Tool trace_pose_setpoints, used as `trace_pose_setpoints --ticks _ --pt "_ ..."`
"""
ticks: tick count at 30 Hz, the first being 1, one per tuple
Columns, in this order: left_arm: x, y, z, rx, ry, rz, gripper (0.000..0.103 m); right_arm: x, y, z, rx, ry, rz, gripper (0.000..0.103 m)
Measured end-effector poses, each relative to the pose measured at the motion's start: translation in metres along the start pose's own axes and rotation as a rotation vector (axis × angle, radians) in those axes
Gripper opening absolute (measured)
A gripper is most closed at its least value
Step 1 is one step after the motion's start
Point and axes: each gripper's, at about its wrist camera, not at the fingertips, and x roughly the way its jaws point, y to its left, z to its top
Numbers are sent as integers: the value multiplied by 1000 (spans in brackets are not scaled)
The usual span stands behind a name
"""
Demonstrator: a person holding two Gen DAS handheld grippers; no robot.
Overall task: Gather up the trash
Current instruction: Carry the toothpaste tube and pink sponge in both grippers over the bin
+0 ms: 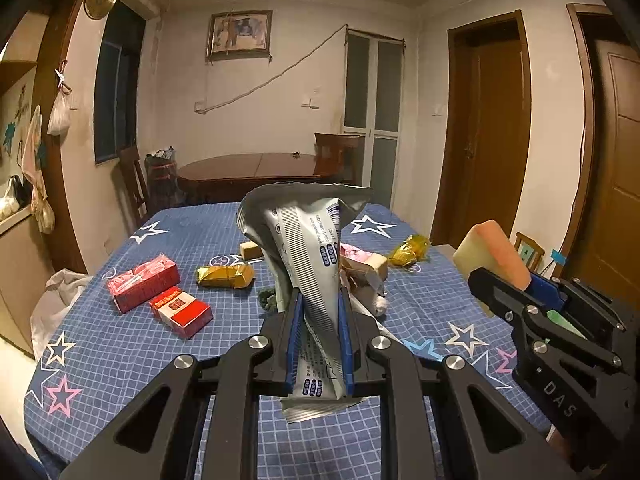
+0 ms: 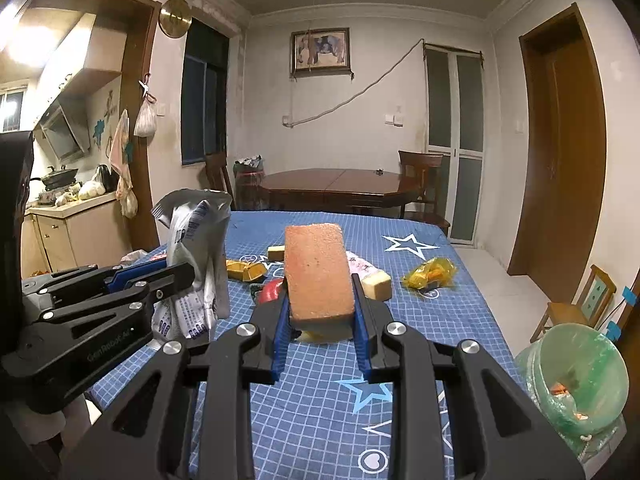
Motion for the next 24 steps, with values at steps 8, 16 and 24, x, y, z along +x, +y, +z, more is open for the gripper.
trace_pose_setpoints --ticks 8,16,24 --pt "-1 -14 1 20 11 -24 18 -8 -12 -5 7 12 -16 25" --pt "12 -54 4 61 31 -78 18 -18 -43 -5 30 20 -75 25" --pt "36 -108 11 104 45 -159 18 -32 -99 -7 57 30 -172 25"
